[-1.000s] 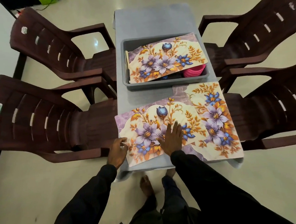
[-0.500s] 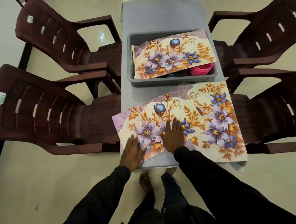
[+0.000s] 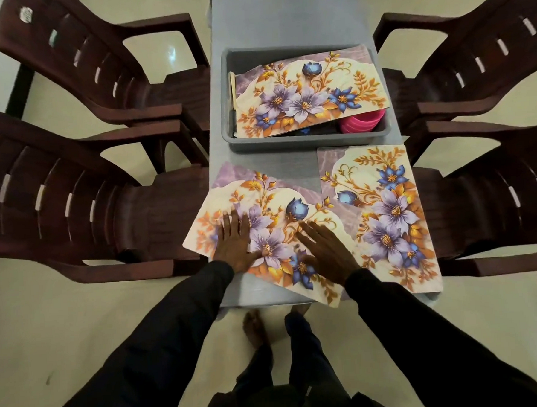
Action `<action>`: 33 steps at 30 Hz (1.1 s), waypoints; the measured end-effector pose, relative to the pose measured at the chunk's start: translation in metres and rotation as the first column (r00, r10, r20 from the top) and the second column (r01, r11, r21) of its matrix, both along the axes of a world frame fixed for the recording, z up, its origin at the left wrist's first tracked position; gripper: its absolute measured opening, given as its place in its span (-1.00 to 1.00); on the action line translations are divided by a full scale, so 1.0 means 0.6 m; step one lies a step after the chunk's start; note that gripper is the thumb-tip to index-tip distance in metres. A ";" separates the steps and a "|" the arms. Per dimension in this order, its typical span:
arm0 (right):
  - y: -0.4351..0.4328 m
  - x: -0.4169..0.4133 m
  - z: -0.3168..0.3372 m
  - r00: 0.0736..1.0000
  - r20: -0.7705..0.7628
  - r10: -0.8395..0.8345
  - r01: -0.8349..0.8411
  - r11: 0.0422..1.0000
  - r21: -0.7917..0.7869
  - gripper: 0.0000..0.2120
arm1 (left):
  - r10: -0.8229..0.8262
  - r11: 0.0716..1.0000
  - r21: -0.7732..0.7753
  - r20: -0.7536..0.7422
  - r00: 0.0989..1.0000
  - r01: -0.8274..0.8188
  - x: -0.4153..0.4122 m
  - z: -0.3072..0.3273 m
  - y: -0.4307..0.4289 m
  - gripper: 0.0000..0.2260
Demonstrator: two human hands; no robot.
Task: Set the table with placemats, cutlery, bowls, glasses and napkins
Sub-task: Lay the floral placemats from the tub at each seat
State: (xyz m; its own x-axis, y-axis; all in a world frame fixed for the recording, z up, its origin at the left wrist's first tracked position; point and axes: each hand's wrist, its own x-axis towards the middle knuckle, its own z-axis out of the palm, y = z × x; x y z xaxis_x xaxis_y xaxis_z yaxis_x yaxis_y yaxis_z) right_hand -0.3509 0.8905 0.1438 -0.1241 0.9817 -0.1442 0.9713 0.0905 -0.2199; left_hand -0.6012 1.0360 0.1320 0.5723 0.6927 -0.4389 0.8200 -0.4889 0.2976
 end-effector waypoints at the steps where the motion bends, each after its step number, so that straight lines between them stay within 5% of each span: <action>1: 0.005 0.018 0.000 0.998 -0.016 0.065 -0.065 0.998 -0.010 -0.31 | -0.055 0.998 0.007 -0.015 0.998 0.055 -0.003 0.002 0.014 0.07; 6: 0.000 0.042 -0.017 0.981 0.018 0.191 -0.189 0.979 -0.081 -0.23 | -0.282 0.958 0.016 -0.095 0.955 0.285 -0.013 -0.003 0.080 0.05; 12: -0.056 -0.050 -0.047 0.996 0.029 -0.090 0.088 0.994 0.068 -0.26 | -0.208 0.977 0.055 0.024 0.978 0.206 -0.005 -0.015 0.046 -0.20; 19: -0.058 -0.184 -0.055 0.927 0.069 -0.368 0.369 0.930 0.002 -0.28 | -0.135 0.991 0.001 0.162 0.978 0.137 -0.066 -0.010 -0.126 -0.18; 27: -0.082 -0.163 -0.056 0.982 -0.061 -0.177 0.178 0.984 0.012 -0.33 | -0.230 0.973 0.018 0.013 0.973 0.230 -0.119 -0.002 -0.081 -0.12; 33: -0.068 -0.156 -0.057 0.984 0.012 -0.177 0.177 0.983 -0.043 -0.26 | -0.181 0.984 0.026 0.141 0.973 0.179 -0.119 0.011 -0.086 -0.13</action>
State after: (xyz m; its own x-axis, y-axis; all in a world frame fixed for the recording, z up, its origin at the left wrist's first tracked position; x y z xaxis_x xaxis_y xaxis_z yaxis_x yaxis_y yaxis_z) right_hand -0.4447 0.8496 0.1099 0.0523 0.9807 -0.1882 0.9728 -0.0926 -0.2121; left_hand -0.6723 0.9843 0.1385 0.7437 0.5780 -0.3360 0.6683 -0.6290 0.3972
